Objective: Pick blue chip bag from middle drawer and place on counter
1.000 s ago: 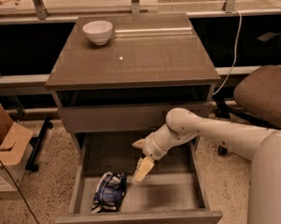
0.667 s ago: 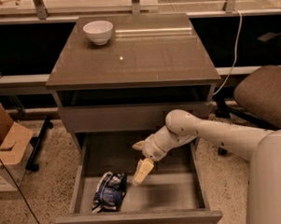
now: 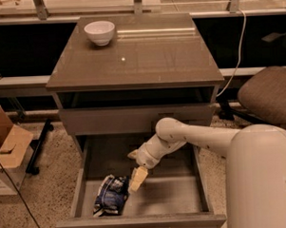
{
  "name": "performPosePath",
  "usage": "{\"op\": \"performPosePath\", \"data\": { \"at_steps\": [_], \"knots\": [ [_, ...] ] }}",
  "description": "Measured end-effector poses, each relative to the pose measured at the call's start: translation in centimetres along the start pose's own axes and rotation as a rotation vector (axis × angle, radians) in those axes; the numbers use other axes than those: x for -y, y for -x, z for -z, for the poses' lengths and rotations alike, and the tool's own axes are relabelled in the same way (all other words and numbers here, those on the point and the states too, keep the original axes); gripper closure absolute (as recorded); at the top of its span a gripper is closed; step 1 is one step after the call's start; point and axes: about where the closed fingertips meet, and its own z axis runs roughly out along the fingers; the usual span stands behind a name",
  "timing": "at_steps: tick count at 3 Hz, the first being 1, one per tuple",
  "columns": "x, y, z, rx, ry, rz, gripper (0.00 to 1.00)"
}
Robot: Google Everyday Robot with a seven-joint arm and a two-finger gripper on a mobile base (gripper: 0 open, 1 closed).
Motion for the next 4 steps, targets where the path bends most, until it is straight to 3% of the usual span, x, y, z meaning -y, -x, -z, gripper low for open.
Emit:
{"op": "performPosePath", "data": {
  "at_steps": [2, 4],
  "knots": [
    [1.4, -2.2, -4.9, -0.002, 0.057, -0.028, 0.00],
    [1.7, -2.9, -8.1, 0.003, 0.110, -0.050, 0.00]
  ]
}}
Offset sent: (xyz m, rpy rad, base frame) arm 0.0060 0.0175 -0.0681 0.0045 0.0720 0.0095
